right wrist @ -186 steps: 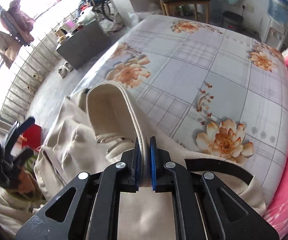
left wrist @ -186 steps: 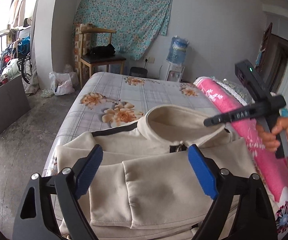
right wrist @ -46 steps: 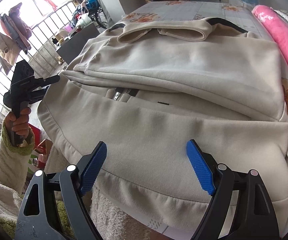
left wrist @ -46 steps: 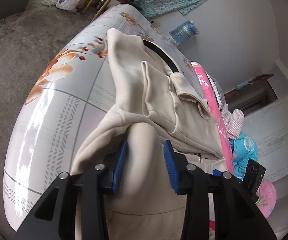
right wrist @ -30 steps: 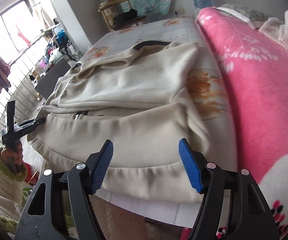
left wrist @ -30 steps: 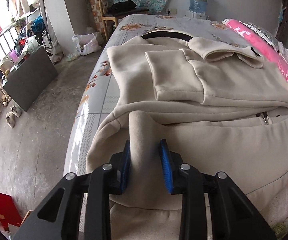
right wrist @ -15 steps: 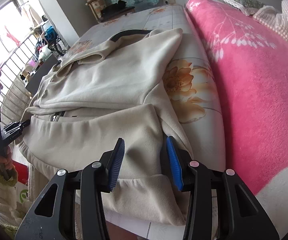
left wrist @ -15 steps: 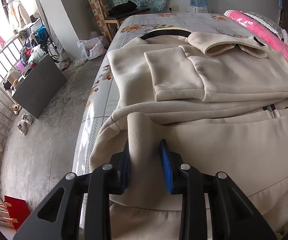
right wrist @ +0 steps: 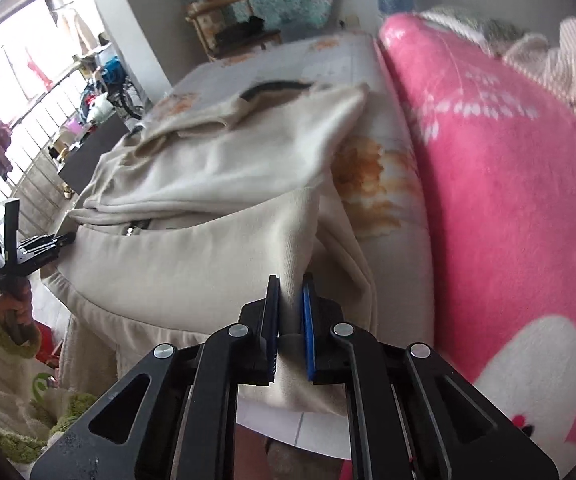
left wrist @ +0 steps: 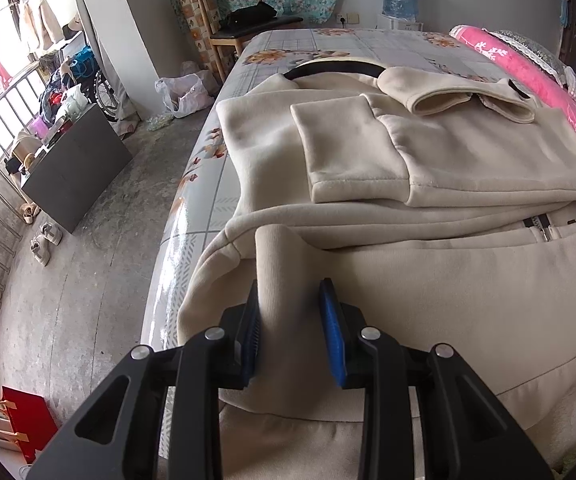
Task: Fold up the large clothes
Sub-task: 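Grasp the jacket hem edge with both tools, then lift the held hem with both tools and fold it over the jacket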
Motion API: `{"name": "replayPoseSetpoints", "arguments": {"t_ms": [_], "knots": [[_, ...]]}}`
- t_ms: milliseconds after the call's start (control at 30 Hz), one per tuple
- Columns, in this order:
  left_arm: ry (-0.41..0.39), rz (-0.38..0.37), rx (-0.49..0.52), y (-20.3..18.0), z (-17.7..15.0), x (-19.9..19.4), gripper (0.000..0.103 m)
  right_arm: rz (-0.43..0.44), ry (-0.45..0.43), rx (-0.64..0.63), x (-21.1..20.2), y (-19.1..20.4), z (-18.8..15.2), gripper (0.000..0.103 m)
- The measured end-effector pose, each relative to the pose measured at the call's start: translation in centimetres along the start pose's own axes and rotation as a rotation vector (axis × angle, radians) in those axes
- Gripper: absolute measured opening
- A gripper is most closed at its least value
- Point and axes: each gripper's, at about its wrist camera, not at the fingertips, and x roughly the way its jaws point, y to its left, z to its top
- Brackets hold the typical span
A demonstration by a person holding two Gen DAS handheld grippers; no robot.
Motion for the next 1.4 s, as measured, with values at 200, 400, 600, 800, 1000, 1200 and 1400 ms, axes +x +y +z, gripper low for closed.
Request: {"name": "replayPoseSetpoints", "arguments": {"t_ms": [200,400,600,800,1000,1200,1400], "knots": [[-0.003,-0.003,0.002,0.0,0.0,0.0,0.028,0.014,-0.004,0.024,0.1,0.0,0.6,0.013],[-0.005,0.005,-0.01,0.0,-0.1,0.0,0.028,-0.029,0.055,0.032,1.7,0.1,1.2,0.013],[0.004,0.001,-0.023,0.1,0.0,0.0,0.028,-0.054,0.079,0.035,2.6,0.3,1.3,0.018],[0.009,-0.011,-0.036,0.3,0.1,0.1,0.028,-0.096,0.093,0.007,3.2,1.1,1.6,0.019],[0.003,-0.002,-0.029,0.2,0.1,0.0,0.026,-0.159,0.093,-0.037,3.3,2.0,1.6,0.016],[-0.006,-0.02,-0.07,0.8,0.1,-0.3,0.019,-0.219,0.077,-0.067,3.1,2.9,1.4,0.01],[-0.033,-0.019,-0.082,0.9,0.0,-1.0,0.009,-0.237,0.042,-0.089,2.0,3.8,1.3,0.006]]}}
